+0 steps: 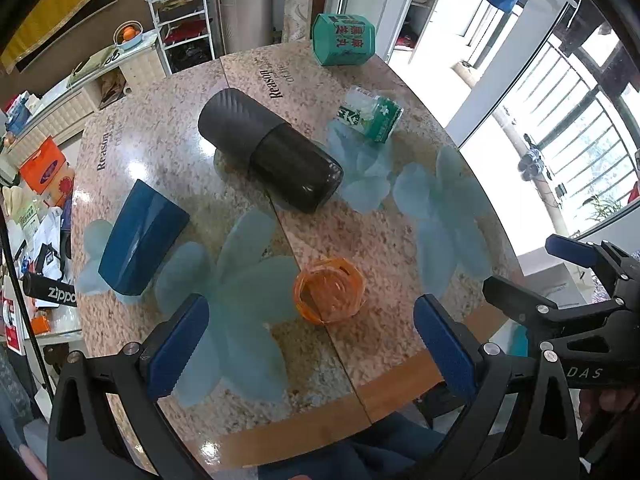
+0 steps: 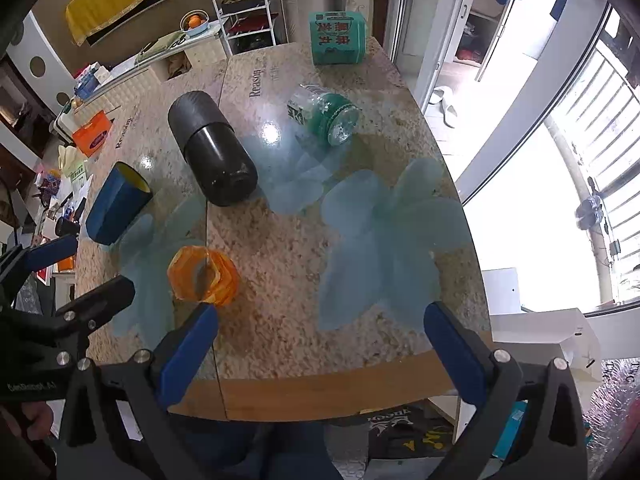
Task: Flip cup upright
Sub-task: 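Open the right gripper and withdraw it from the upright cup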
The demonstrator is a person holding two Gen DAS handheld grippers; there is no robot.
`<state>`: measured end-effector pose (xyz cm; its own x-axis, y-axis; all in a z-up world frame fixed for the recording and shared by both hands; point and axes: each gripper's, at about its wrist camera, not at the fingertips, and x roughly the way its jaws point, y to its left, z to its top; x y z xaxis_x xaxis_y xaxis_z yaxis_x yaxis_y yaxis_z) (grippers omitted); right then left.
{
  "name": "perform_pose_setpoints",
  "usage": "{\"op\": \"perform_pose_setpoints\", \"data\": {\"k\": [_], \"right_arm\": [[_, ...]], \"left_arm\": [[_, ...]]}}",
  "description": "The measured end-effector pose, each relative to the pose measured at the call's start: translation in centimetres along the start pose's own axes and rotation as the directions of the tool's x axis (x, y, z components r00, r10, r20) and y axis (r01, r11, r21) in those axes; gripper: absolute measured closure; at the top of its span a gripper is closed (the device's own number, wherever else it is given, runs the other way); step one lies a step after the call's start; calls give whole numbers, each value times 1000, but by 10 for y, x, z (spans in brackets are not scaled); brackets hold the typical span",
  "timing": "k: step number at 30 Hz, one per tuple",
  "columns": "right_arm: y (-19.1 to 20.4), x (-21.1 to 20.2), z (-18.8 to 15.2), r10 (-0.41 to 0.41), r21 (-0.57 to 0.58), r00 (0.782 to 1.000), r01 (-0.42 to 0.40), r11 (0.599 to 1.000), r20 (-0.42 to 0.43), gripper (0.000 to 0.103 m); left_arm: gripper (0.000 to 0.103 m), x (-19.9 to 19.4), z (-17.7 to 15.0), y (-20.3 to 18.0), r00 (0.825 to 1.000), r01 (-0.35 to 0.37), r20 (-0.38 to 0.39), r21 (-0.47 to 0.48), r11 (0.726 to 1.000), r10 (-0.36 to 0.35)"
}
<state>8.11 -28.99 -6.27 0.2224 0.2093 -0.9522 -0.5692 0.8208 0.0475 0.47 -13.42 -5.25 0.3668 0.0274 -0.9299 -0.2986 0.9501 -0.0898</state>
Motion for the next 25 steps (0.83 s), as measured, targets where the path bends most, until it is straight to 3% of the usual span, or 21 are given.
{"op": "perform_pose_setpoints", "data": {"k": [25], "right_arm": [[0,1,-4,1,8,1000,-1,1000,-2,0]], "left_arm": [[0,1,-4,1,1000,3,-9,-6,1000,-3]]}}
